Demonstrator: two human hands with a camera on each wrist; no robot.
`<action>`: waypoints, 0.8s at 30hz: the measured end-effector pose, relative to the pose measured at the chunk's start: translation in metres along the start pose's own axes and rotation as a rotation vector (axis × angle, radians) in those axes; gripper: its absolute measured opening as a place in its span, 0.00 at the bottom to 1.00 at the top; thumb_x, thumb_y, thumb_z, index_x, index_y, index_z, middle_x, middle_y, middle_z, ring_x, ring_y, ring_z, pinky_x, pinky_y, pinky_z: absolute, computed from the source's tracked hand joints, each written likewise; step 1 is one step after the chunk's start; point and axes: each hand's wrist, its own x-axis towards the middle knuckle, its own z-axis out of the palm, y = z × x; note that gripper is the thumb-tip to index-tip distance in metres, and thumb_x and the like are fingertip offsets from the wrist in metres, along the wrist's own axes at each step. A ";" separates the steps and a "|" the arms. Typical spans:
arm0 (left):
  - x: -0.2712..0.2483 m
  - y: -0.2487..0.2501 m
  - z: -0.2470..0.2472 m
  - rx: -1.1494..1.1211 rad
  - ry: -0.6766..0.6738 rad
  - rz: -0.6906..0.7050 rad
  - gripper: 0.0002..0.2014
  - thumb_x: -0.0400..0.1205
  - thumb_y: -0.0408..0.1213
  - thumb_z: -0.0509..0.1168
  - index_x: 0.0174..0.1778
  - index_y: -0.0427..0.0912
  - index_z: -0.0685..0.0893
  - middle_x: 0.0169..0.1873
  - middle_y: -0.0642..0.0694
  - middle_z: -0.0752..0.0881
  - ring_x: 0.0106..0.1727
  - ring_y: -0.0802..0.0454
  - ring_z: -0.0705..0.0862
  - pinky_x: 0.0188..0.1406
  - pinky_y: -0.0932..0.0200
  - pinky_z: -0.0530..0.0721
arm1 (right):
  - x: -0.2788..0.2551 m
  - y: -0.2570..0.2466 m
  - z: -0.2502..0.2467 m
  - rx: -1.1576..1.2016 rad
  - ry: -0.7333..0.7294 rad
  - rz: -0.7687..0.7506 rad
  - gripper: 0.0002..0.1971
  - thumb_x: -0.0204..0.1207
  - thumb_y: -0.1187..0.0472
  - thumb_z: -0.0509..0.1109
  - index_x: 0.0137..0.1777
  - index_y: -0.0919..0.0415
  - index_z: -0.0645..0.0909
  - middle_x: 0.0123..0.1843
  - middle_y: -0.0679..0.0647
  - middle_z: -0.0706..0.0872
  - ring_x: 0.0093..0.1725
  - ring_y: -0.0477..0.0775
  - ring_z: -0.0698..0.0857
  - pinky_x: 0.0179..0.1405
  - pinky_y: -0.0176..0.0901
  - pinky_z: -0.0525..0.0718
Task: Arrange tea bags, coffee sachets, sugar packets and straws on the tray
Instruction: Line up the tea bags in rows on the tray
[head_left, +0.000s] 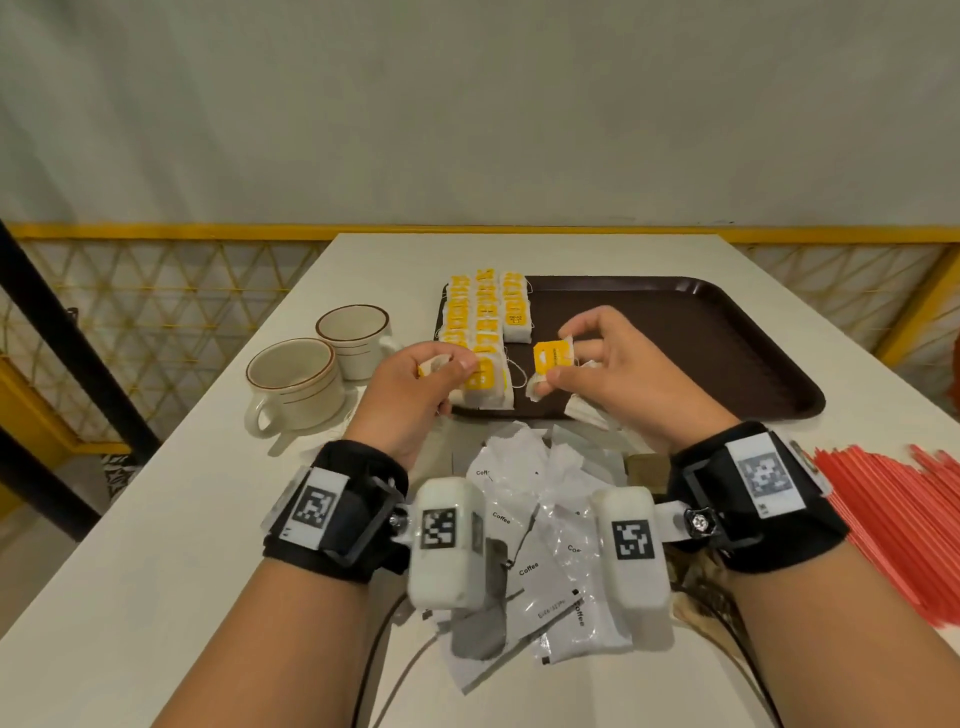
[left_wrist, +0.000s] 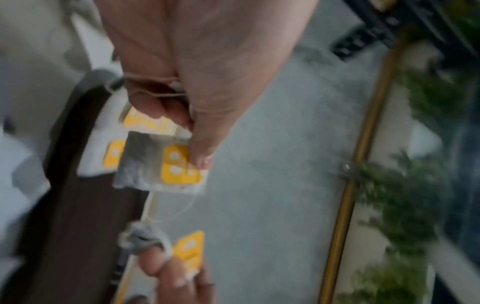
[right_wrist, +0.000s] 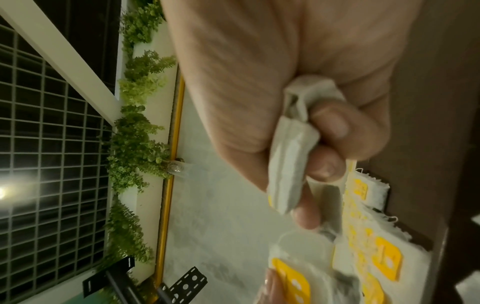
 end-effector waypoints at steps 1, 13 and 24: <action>-0.001 0.000 0.001 0.012 0.009 0.002 0.06 0.81 0.34 0.68 0.38 0.45 0.86 0.28 0.58 0.83 0.23 0.64 0.73 0.18 0.72 0.69 | 0.001 0.000 0.000 -0.013 0.013 -0.008 0.14 0.77 0.63 0.72 0.59 0.58 0.73 0.45 0.55 0.92 0.23 0.37 0.77 0.24 0.31 0.70; 0.002 -0.001 0.002 -0.100 0.043 0.098 0.06 0.76 0.29 0.71 0.44 0.43 0.88 0.40 0.51 0.89 0.35 0.63 0.85 0.33 0.71 0.79 | -0.010 -0.012 0.001 -0.036 -0.108 -0.211 0.09 0.78 0.65 0.71 0.56 0.61 0.87 0.48 0.44 0.87 0.35 0.25 0.81 0.37 0.20 0.76; -0.003 0.002 0.004 -0.118 0.019 0.122 0.09 0.74 0.28 0.73 0.44 0.48 0.88 0.39 0.49 0.91 0.41 0.56 0.87 0.43 0.64 0.82 | -0.015 -0.016 0.002 -0.034 -0.253 -0.207 0.09 0.71 0.64 0.77 0.50 0.53 0.89 0.46 0.57 0.89 0.44 0.41 0.84 0.53 0.36 0.83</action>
